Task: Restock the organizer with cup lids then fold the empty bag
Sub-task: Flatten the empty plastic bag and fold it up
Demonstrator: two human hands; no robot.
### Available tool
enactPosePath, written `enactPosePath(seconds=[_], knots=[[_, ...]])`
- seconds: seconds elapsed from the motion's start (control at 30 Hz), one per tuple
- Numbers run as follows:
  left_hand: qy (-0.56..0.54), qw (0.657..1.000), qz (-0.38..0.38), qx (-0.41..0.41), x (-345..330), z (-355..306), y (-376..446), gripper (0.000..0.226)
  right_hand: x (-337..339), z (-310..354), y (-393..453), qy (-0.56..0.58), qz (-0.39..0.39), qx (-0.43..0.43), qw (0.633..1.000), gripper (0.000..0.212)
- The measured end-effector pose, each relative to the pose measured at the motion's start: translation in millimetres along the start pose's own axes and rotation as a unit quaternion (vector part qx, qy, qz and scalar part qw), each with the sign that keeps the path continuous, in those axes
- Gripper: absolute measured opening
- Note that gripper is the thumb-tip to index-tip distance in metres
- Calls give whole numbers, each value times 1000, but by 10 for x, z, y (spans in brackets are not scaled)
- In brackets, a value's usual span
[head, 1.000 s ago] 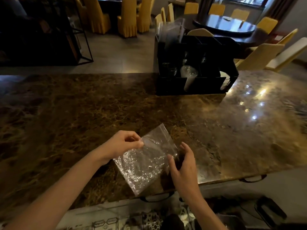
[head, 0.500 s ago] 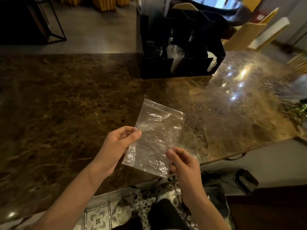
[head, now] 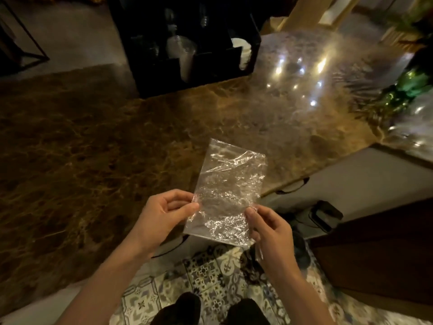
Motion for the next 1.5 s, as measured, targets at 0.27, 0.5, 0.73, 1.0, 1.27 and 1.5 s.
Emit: enactPosePath(seconds=[0.27, 0.5, 0.73, 1.0, 1.27, 1.5], knots=[[31, 997, 47, 48, -1150, 204, 59, 16, 1181, -10, -23, -10, -80, -34, 996, 7], [39, 990, 88, 101, -1994, 614, 168, 15, 2065, -288, 57, -7, -127, -83, 988, 12], [99, 967, 113, 207, -2691, 1452, 443, 12, 2846, -1014, 267, -29, -161, -162, 973, 10], [121, 935, 158, 293, -3428, 2354, 803, 7, 3563, -2085, 714, -19, -177, -268, 947, 11], [124, 899, 83, 412, -3792, 3737, 1326, 27, 4056, -3227, 1226, -12, -218, -359, 907, 9], [203, 898, 55, 386, -3809, 4691, 1680, 6, 4290, -4114, 1660, -84, -198, -399, 891, 20]])
Point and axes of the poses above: each hand's wrist, its own y-axis towards the middle knuckle, its own x-axis out of the back of the hand, z = x × y, the point moved 4 cm from there along y, towards the middle knuckle, and after that the axes turned 1 degree about -z, right-handed, at the moved point
